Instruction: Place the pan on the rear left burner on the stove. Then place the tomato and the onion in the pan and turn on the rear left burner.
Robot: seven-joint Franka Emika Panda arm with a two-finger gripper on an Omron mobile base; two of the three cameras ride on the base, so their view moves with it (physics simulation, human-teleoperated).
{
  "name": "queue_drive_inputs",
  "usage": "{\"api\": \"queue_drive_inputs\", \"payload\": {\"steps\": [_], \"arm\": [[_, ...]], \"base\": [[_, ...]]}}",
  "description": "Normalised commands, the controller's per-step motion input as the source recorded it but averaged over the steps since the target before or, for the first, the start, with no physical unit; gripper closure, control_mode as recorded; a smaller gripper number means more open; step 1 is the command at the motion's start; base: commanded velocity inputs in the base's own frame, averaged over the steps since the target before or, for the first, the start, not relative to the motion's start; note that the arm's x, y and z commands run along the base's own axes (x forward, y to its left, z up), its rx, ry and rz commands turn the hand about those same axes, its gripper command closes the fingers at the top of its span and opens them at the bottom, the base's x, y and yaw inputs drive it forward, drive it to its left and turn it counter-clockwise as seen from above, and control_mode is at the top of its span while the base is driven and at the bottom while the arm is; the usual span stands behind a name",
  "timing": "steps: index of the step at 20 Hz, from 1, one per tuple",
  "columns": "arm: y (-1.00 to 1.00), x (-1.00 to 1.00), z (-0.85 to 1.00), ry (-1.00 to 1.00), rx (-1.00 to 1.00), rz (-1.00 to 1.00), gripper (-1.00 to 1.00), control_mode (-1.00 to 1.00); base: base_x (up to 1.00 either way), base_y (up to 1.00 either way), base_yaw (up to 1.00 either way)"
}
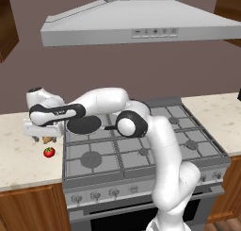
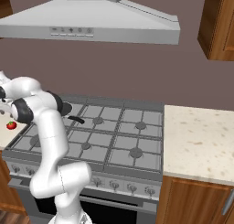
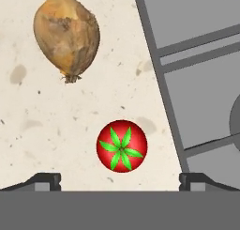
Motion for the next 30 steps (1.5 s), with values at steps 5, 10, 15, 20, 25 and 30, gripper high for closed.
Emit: {"api": "queue_drive_inputs", "payload": {"steps": [5,10,15,20,25,30], "arm": [[0.0,0.0,-0.35,0.0,0.0,-0.01,-1.0,-1.0],[-0.05,0.0,-0.34,0.0,0.0,0.0,-1.0,-1.0],[-0.03,0.0,-0.26,0.0,0.0,0.0,-1.0,-1.0],[0.0,0.0,-0.21,0.0,0.0,0.0,-1.0,-1.0],[0.0,0.0,-0.05,0.0,0.0,0.0,-1.0,-1.0],[0.0,0.0,0.0,0.0,0.0,0.0,1.0,-1.0]], "base": [[0.0,0.0,0.0],[0.0,0.0,0.0],[0.0,0.0,0.0],[0.0,0.0,0.0],[0.0,0.0,0.0],[0.0,0.0,0.0]]}}
